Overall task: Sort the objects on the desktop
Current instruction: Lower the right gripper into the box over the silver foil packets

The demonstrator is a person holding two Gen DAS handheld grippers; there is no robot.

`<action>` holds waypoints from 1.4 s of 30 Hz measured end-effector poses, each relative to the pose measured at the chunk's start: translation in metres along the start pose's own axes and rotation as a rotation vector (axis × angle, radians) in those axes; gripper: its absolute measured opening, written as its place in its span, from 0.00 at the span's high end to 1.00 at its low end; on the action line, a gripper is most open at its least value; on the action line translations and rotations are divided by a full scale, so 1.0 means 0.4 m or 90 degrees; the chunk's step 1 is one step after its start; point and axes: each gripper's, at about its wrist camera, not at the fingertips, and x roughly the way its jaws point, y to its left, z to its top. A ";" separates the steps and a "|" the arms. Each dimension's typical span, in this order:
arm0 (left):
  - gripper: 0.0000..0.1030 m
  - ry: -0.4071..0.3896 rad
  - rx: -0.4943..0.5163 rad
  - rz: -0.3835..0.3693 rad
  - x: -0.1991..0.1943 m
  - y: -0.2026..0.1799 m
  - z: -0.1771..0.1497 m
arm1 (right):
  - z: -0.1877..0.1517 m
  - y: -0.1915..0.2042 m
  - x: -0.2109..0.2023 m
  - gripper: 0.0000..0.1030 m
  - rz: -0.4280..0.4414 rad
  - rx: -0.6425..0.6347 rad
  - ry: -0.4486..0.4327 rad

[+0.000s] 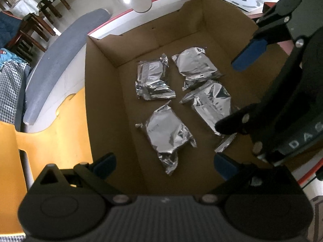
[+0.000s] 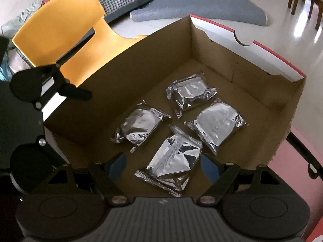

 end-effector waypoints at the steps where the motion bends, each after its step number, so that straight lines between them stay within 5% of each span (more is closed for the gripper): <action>1: 0.00 0.000 0.001 -0.001 0.001 0.002 0.001 | 0.002 0.002 0.003 0.20 -0.006 -0.007 0.001; 17: 0.00 0.008 0.038 -0.034 0.008 0.005 0.007 | 0.023 0.014 0.044 0.20 -0.002 -0.049 0.041; 42: 0.00 0.034 0.057 -0.044 0.041 0.011 0.009 | 0.037 -0.030 0.159 0.21 -0.021 0.061 0.155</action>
